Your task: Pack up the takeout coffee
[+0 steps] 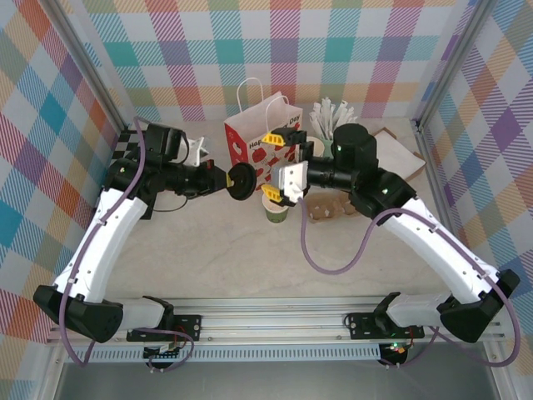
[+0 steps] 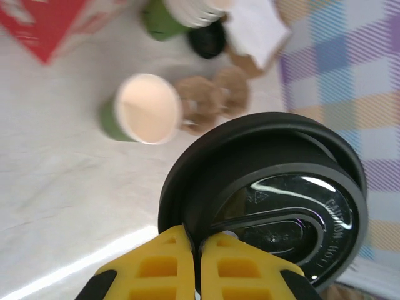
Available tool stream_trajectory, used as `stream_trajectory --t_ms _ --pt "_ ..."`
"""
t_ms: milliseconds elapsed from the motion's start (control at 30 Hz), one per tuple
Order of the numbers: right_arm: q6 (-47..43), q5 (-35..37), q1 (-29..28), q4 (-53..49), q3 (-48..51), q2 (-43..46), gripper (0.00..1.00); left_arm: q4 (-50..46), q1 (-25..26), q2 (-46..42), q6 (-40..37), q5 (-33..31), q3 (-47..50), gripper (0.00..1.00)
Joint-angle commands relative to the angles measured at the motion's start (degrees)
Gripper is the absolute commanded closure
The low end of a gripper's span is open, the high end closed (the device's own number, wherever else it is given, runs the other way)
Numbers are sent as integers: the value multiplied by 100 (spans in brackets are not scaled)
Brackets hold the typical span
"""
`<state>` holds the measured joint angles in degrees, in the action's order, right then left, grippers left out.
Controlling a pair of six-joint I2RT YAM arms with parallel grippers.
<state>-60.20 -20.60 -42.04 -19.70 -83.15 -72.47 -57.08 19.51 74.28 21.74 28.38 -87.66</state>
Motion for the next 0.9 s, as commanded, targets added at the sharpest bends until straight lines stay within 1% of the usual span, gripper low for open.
stream_trajectory --t_ms 0,33,100,133,167,200,267,300,333,400,500,600,733,867 --pt "2518 841 42 -941 234 -37 0 -385 121 -10 -31 -1425 132 100" --pt "3211 1187 63 -547 432 28 0 -367 176 -1 9 -1564 195 100" --pt "5050 1822 146 51 773 70 0 -340 342 51 109 -1816 286 100" --pt "6011 2014 220 174 916 44 0 -314 446 88 185 -1938 339 100" --pt "6760 2202 269 201 1047 6 0 -260 555 125 267 -2027 396 100" --pt "7663 2503 319 109 1183 -70 0 -193 676 173 350 -2129 456 100" --pt "9383 2586 496 -349 1392 -248 0 -19 933 248 545 -2347 601 100" --pt "10103 2440 628 -594 1506 -340 0 85 1048 296 655 -2456 673 100" --pt "10606 2185 756 -699 1649 -424 0 165 1173 358 756 -2582 730 100" --pt "11088 1658 930 -433 2034 -470 0 311 1345 497 886 -2680 802 100" --pt "11295 1524 1020 -228 2376 -488 0 514 1480 774 1015 -2623 813 100" --pt "10991 1471 1097 -298 2358 -510 0 715 1568 1065 1108 -2543 811 100" --pt "10473 1045 1170 -308 2205 -734 1 642 1703 1589 1115 -2721 487 100" --pt "10165 1216 1186 -131 2212 -853 3 531 1801 2044 1115 -2838 101 100"
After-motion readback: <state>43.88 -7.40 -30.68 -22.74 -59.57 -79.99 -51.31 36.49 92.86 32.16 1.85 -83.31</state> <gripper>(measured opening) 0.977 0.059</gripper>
